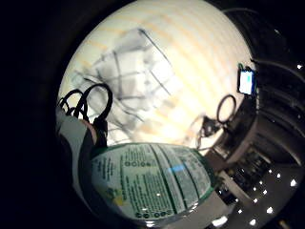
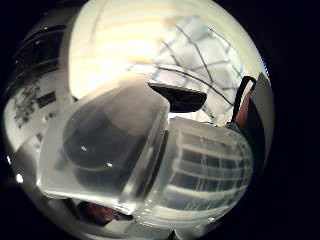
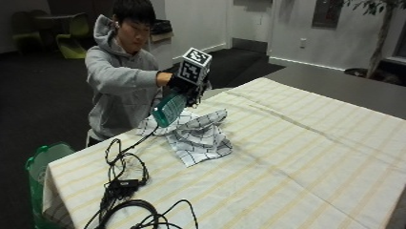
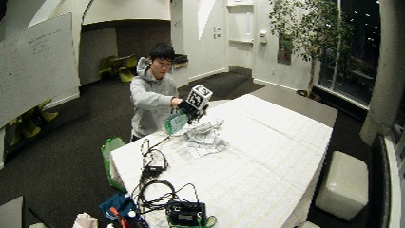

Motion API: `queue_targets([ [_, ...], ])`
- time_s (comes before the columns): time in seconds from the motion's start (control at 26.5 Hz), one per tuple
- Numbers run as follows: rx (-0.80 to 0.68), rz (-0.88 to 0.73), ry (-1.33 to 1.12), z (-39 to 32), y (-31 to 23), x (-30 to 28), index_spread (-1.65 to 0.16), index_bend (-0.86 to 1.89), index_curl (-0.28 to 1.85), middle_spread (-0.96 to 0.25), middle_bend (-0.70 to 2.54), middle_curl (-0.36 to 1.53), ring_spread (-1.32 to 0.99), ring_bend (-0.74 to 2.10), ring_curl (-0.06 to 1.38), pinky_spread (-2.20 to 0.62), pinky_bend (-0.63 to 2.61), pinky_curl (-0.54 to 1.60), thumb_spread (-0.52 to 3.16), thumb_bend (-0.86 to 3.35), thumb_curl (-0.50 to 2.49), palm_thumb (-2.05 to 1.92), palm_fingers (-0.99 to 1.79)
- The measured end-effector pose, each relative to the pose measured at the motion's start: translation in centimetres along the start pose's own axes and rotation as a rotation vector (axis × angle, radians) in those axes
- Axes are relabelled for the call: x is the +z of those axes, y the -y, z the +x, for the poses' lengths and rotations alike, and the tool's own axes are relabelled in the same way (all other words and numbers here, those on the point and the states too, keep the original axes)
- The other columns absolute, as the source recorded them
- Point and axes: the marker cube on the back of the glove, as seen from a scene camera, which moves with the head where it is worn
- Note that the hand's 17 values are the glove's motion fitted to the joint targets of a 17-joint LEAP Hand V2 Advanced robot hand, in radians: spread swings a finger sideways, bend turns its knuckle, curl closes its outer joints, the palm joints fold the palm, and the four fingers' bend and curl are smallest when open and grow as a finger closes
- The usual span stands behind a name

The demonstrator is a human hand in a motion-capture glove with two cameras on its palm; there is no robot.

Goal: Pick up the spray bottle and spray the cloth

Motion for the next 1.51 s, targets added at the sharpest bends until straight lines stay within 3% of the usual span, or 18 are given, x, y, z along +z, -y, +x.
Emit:
queue_targets([
  [0.3,-0.258,0.434,0.692,-8.6,2.3,-4.4,-0.19,0.45,0.57,-0.10,0.66,0.52,-0.17,0.68,0.47,-0.25,0.39,0.38,0.16,-0.03,0.75,0.95,1.39],
  [0.53,-0.402,0.517,1.055,-16.6,6.3,-0.9,-0.18,0.45,0.57,-0.10,0.66,0.52,-0.17,0.68,0.47,-0.24,0.39,0.38,0.17,-0.03,0.75,0.95,1.39],
  [0.64,-0.473,0.466,1.047,-20.4,8.2,2.2,-0.18,0.45,0.57,-0.10,0.66,0.52,-0.16,0.68,0.47,-0.24,0.39,0.38,0.17,-0.03,0.75,0.95,1.39],
  [0.83,-0.644,0.201,0.935,-22.7,8.5,8.5,-0.17,0.44,0.56,-0.10,0.65,0.52,-0.16,0.67,0.47,-0.24,0.39,0.38,0.18,-0.03,0.76,0.95,1.38],
  [1.1,-0.599,0.293,0.957,-23.9,10.3,8.7,-0.16,0.41,0.56,-0.07,0.61,0.50,-0.13,0.63,0.45,-0.23,0.40,0.38,0.20,-0.04,0.76,0.95,1.30],
  [1.32,-0.566,0.350,0.932,-21.1,9.2,7.0,-0.28,0.09,0.50,-0.09,0.33,0.43,-0.11,0.47,0.45,-0.03,0.56,0.47,0.53,-0.08,0.68,0.83,0.29],
  [1.51,-0.590,0.307,0.959,-17.4,5.4,6.9,-0.34,0.05,0.37,-0.08,0.25,0.38,-0.09,0.40,0.38,0.06,0.60,0.43,0.67,-0.06,0.61,0.75,0.18],
])
